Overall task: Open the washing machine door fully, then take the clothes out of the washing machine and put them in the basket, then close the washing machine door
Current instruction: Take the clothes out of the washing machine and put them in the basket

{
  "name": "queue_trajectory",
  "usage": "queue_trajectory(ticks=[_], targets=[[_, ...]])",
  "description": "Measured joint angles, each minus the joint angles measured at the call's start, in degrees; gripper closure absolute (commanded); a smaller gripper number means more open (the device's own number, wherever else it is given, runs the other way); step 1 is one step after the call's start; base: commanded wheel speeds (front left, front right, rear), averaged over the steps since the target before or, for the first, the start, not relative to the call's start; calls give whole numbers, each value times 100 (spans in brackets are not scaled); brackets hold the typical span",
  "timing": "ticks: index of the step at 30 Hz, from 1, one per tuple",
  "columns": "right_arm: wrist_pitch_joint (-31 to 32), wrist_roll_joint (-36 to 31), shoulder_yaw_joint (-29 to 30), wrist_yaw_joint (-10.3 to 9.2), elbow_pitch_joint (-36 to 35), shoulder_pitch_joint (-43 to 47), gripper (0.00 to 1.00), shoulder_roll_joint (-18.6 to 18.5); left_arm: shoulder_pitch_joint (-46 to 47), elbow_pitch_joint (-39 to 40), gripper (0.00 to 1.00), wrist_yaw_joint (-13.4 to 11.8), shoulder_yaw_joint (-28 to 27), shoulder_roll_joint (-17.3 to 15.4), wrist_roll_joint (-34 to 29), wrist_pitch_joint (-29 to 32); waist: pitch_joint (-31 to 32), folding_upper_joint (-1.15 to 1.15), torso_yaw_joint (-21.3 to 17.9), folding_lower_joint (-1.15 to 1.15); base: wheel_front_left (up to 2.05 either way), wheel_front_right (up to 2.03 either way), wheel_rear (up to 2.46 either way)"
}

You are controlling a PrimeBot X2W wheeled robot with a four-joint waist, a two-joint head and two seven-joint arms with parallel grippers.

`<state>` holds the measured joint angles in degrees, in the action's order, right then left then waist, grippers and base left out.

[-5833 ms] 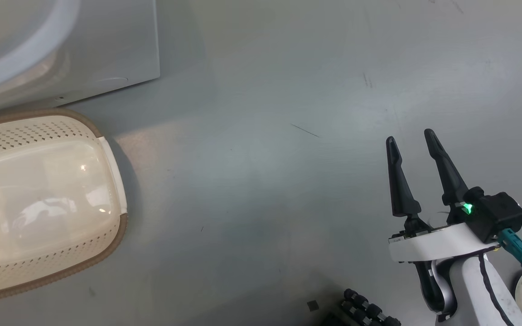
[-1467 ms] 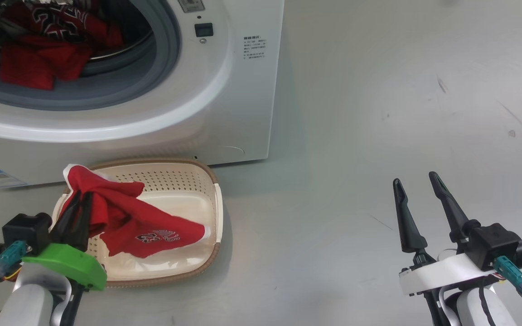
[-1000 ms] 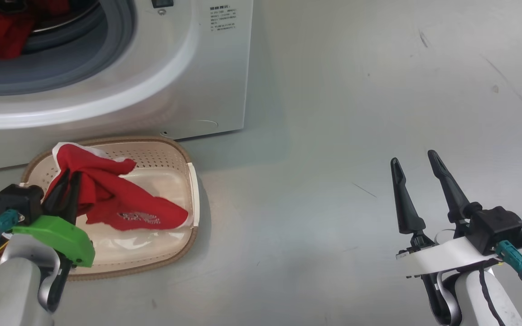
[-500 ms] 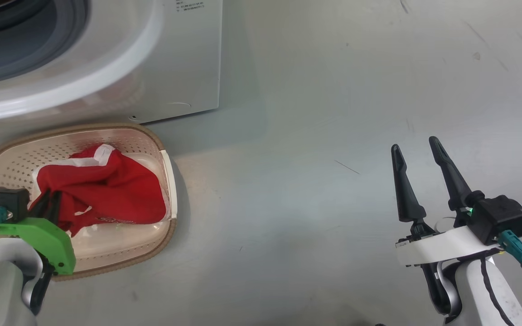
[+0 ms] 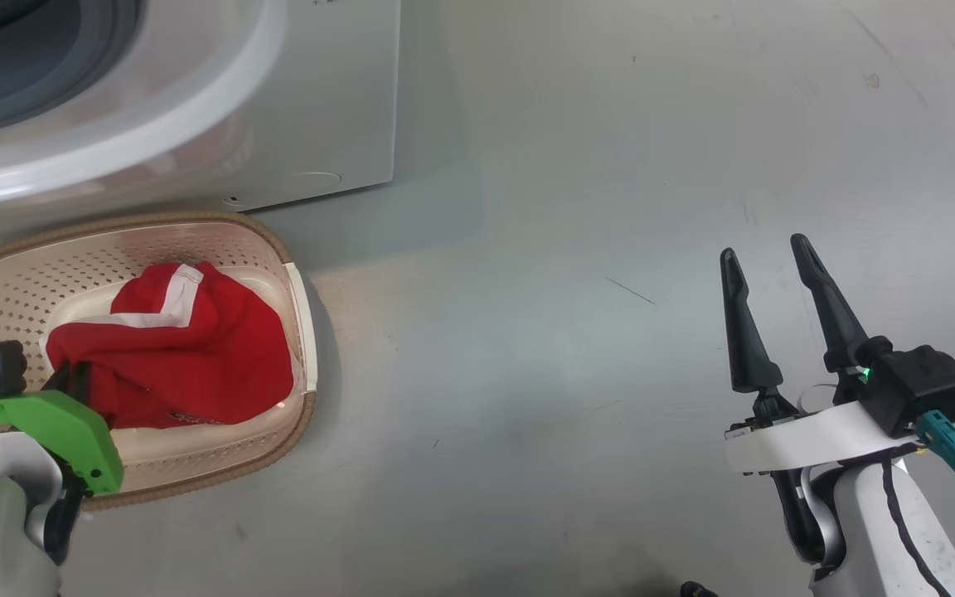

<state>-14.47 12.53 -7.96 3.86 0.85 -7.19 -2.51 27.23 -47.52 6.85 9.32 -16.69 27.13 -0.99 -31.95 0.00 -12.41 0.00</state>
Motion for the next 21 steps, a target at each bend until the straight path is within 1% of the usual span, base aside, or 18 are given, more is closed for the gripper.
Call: queue_trajectory(ticks=[1,2,3,8,13,17,21], targets=[[0,-2,0,-1,0,0,0,0,44,-30,85,0,0,19,1,-1,-1,0,4,0,0,0,0],[0,-2,-2,-1,3,-1,0,1,79,-57,9,0,0,30,1,-1,0,0,8,0,0,0,0],[0,-3,-2,-1,7,-1,0,1,110,-103,0,0,-1,40,2,-1,3,0,14,0,0,0,0],[0,-3,-8,-2,35,-19,0,1,161,-299,0,1,20,102,9,-30,40,0,41,0,0,0,0],[0,-4,-1,-7,78,-38,0,0,162,-441,0,1,93,174,8,-188,154,0,82,0,0,0,0],[0,-8,26,-7,126,-38,0,1,164,-487,0,2,145,207,-3,-414,278,0,127,0,0,0,0],[0,-34,60,-7,149,-38,0,0,207,-431,0,4,225,318,-21,-727,434,0,190,0,0,0,0]])
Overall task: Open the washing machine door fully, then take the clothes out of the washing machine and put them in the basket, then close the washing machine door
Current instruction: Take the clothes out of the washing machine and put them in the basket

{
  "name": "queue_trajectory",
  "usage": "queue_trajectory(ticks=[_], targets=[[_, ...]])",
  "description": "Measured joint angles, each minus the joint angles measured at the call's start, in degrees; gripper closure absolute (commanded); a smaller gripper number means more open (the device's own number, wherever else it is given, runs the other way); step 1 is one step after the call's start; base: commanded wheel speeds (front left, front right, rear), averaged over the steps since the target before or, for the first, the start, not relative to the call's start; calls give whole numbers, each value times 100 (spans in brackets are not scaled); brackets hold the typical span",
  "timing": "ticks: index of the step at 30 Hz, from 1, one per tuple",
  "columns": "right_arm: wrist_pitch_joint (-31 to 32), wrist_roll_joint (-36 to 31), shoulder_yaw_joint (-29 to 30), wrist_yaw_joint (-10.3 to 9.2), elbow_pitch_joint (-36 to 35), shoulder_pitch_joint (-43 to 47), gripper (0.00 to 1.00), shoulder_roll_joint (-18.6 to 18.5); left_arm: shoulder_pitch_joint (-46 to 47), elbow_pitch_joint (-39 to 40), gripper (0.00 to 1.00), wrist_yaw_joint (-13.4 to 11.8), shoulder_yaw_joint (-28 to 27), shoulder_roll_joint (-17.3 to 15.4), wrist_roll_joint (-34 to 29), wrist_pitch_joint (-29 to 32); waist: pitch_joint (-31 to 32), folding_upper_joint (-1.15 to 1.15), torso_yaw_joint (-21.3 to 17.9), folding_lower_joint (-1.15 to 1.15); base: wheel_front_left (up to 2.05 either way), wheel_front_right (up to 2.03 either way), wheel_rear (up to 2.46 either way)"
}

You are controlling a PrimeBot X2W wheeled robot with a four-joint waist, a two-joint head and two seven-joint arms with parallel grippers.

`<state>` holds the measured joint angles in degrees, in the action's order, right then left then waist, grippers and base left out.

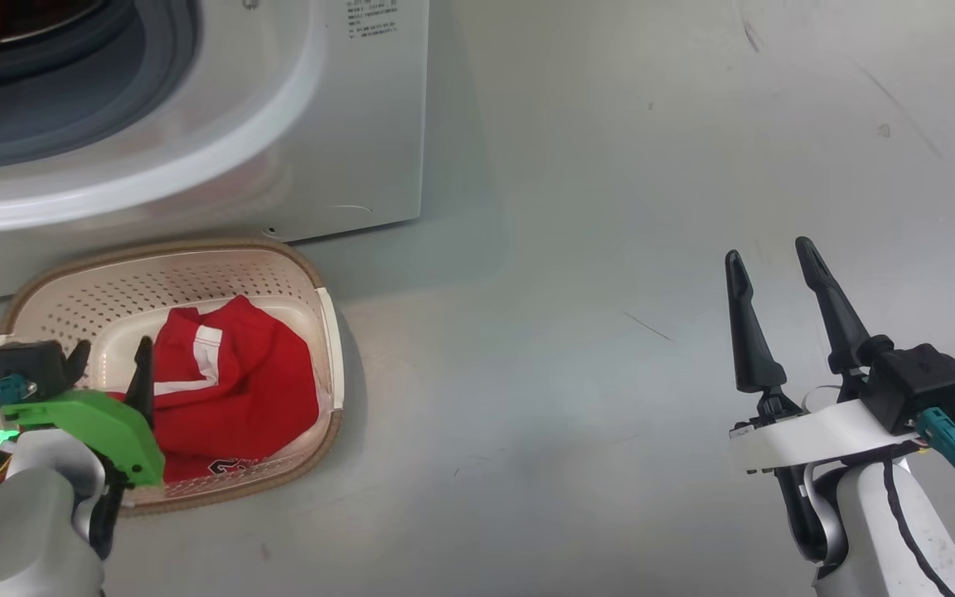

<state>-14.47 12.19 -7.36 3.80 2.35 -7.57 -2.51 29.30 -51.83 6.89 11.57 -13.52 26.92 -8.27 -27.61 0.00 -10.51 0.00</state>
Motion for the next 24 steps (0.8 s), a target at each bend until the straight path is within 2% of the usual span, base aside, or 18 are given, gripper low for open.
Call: queue_trajectory(ticks=[6,17,24], targets=[[-1,-22,66,1,90,4,0,0,105,219,0,4,136,133,-41,-494,270,0,142,0,0,0,0],[-3,-23,278,2,185,151,0,-1,-66,705,0,22,345,349,-44,-601,881,0,481,0,0,0,0],[-3,-23,347,9,199,342,0,-2,-423,1279,0,23,243,379,0,-601,1294,0,720,0,0,0,0]])
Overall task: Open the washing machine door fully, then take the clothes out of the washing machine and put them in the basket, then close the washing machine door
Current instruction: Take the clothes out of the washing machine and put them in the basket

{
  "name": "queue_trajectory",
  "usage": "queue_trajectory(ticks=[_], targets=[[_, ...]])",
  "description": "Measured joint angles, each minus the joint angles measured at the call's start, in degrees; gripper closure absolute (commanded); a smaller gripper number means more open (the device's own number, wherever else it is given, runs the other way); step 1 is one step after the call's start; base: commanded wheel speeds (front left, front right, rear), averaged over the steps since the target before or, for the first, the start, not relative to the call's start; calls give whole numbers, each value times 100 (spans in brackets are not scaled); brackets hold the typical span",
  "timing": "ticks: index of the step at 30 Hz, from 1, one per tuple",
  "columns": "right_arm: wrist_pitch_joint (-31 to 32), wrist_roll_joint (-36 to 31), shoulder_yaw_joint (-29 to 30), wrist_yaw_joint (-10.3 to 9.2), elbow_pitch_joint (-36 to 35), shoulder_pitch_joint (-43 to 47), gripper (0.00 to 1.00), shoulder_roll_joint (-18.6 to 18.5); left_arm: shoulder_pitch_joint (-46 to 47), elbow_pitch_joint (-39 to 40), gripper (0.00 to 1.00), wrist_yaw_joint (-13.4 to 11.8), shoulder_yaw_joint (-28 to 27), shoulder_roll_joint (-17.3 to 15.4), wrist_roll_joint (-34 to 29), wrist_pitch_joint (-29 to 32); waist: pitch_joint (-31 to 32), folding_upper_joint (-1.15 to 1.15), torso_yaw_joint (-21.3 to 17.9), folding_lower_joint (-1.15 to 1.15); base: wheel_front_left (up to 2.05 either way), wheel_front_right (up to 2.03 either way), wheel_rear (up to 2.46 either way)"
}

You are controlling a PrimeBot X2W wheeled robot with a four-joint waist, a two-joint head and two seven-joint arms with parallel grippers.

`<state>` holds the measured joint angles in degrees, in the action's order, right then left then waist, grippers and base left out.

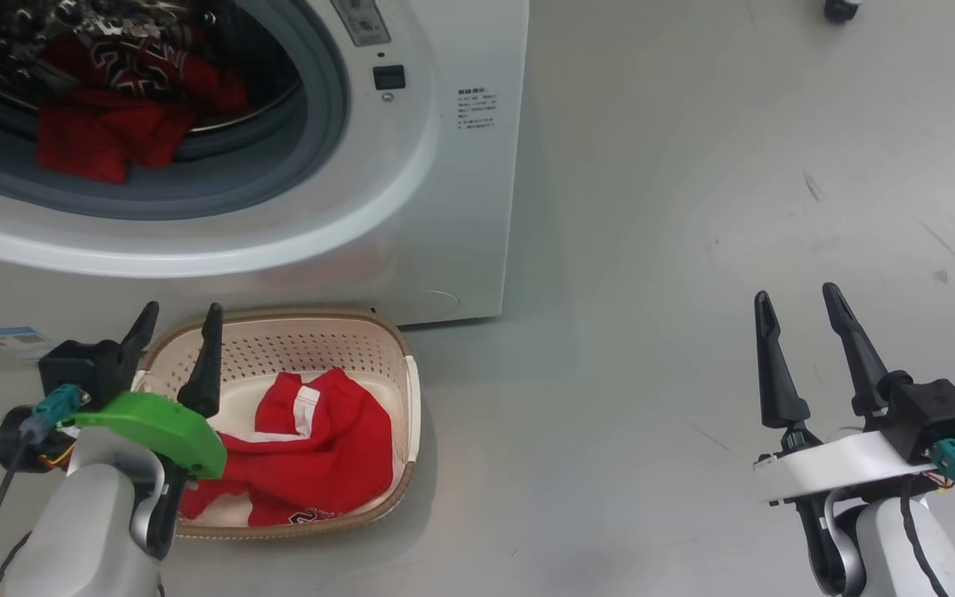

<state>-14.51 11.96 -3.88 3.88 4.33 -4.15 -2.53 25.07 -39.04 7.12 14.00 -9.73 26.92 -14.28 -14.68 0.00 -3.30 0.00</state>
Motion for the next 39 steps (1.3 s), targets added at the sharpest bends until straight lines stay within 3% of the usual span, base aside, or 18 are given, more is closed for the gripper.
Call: queue_trajectory(ticks=[13,23,39], targets=[[1,0,34,13,-8,393,0,2,-937,1621,0,0,-566,119,-250,-16,636,0,357,0,0,0,0],[0,0,32,57,-42,601,0,9,-1697,2180,0,-1,-823,303,-446,-16,849,0,403,0,0,0,0],[1,0,36,73,-86,668,0,13,-2134,2828,0,-1,-980,472,-799,-16,903,0,382,0,0,0,0]])
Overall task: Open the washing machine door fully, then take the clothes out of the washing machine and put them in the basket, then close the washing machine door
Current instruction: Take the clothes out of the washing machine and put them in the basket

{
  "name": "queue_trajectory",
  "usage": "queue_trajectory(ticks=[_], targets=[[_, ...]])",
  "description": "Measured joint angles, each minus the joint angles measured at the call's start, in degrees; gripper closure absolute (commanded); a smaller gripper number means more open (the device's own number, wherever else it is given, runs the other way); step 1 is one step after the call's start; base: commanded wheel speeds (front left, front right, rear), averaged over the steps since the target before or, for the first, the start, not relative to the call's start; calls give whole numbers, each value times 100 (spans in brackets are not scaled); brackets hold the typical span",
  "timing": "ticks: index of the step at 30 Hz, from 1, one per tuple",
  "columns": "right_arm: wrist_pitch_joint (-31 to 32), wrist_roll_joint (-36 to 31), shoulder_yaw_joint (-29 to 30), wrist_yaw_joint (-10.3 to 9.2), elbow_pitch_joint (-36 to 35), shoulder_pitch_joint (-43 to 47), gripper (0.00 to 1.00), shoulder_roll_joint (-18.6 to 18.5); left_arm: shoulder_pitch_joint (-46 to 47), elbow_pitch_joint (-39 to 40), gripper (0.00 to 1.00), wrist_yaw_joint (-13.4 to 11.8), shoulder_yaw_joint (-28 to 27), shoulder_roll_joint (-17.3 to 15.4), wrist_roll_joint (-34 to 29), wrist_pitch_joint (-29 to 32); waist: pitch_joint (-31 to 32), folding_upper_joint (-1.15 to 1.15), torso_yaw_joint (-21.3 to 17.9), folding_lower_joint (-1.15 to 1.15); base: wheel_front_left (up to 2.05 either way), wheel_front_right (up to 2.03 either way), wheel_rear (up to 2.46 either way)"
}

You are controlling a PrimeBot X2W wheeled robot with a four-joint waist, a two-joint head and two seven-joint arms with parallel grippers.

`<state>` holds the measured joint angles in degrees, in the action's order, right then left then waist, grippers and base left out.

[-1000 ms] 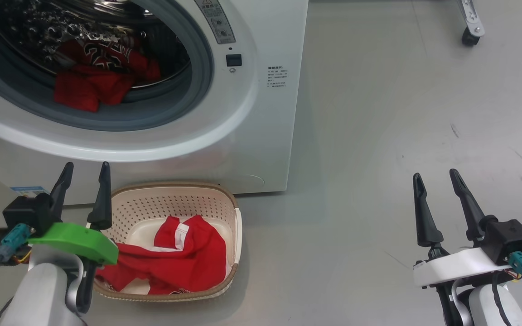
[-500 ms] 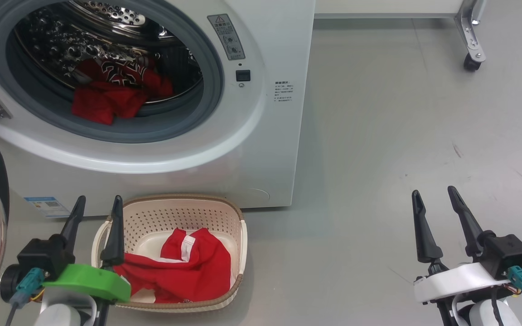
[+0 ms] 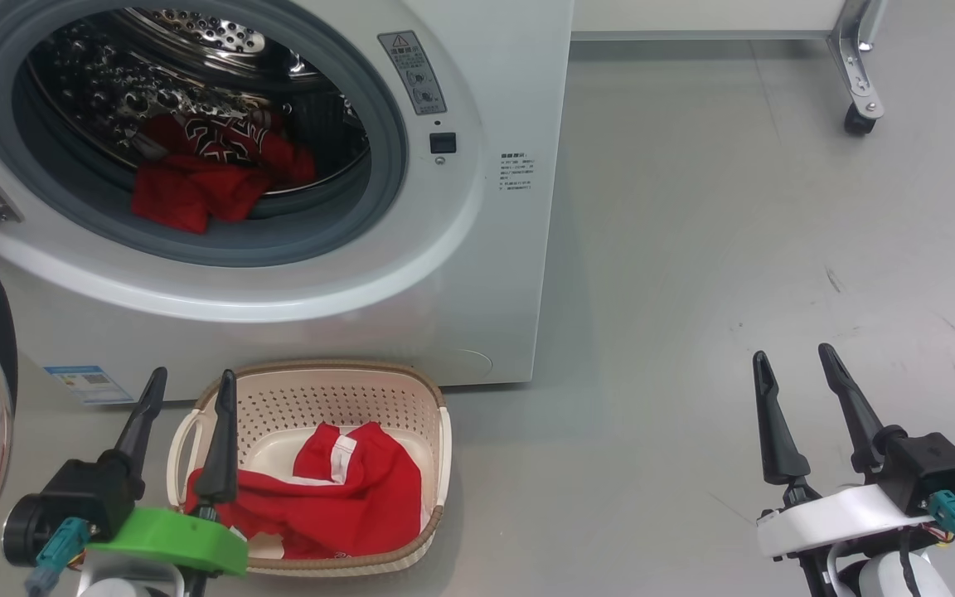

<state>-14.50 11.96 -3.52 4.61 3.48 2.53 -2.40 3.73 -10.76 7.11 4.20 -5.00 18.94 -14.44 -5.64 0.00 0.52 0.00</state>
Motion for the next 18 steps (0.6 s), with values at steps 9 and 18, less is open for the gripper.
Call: queue_trajectory(ticks=[9,18], targets=[[0,0,-5,3,-20,35,0,1,-162,171,0,0,-13,63,-89,0,32,0,29,0,0,0,0],[-1,0,-23,5,-20,41,0,2,-299,241,0,0,-48,100,-89,0,60,0,36,0,0,0,0]])
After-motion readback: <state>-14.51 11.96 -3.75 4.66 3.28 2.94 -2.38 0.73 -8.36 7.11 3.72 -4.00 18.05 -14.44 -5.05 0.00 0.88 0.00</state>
